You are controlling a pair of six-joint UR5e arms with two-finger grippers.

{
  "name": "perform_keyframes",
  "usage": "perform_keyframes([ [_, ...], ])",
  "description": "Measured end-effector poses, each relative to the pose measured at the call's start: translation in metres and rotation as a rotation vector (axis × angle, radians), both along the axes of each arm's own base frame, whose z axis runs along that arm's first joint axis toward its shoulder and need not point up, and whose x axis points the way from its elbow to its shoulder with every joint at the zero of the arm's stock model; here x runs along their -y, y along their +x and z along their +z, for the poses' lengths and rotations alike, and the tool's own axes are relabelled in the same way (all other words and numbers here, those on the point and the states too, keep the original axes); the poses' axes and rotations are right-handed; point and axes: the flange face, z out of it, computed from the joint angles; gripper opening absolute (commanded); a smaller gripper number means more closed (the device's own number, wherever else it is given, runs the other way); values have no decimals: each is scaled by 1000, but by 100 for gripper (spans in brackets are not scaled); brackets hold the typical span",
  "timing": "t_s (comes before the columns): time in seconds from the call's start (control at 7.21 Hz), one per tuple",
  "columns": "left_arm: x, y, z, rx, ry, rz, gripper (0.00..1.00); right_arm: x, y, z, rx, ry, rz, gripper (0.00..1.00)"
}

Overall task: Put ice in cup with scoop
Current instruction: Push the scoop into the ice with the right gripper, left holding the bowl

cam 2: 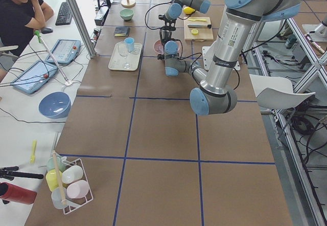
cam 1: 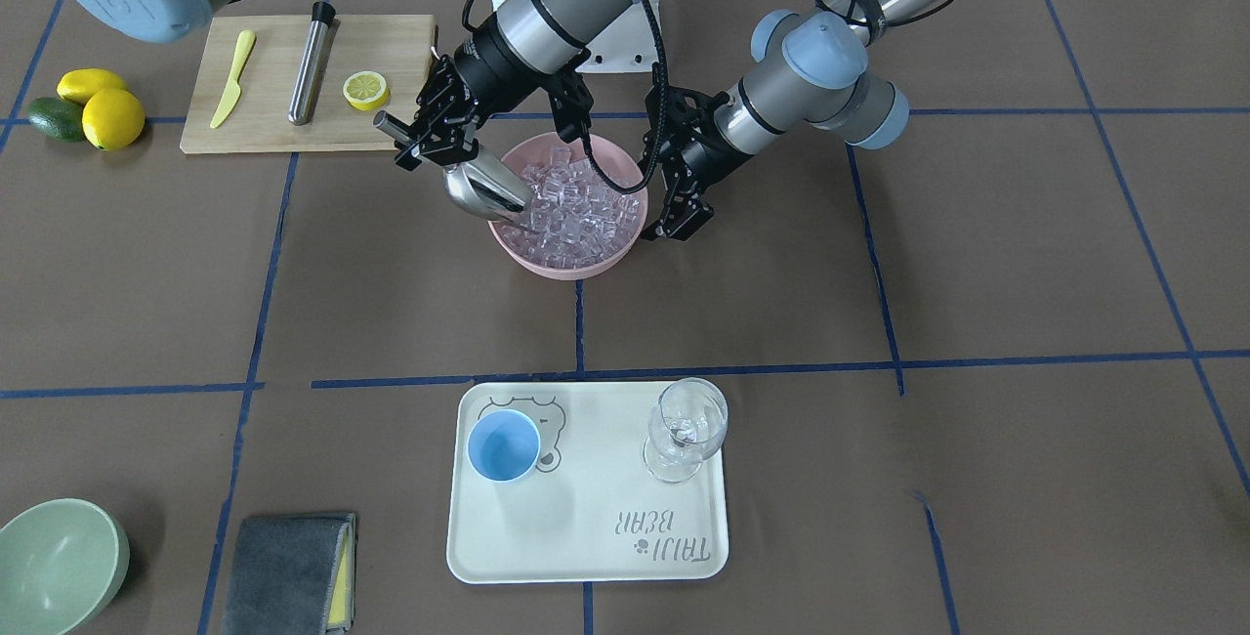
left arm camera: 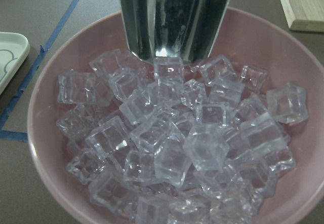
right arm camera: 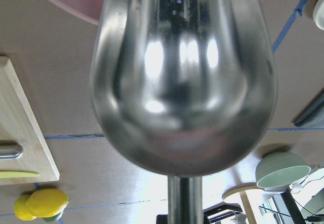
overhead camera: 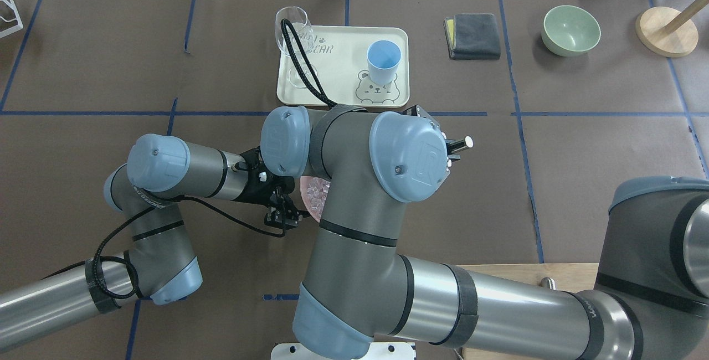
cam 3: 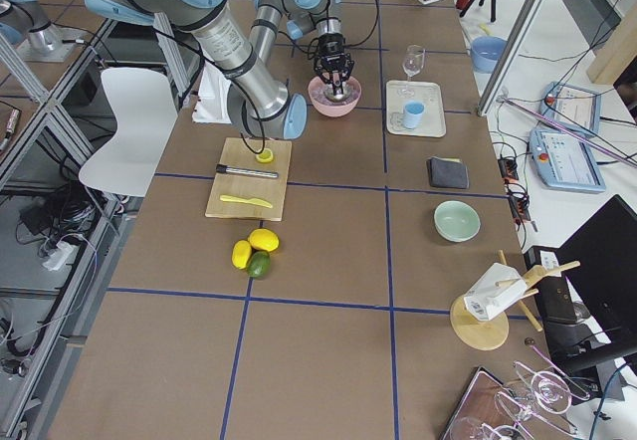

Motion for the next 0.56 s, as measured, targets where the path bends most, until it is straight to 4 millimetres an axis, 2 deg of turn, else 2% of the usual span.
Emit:
perform_keyframes([
  [0.56, 0, 0, 0, -1, 0, 0, 100, -9, -9, 2, -14, 16, -26, 0],
])
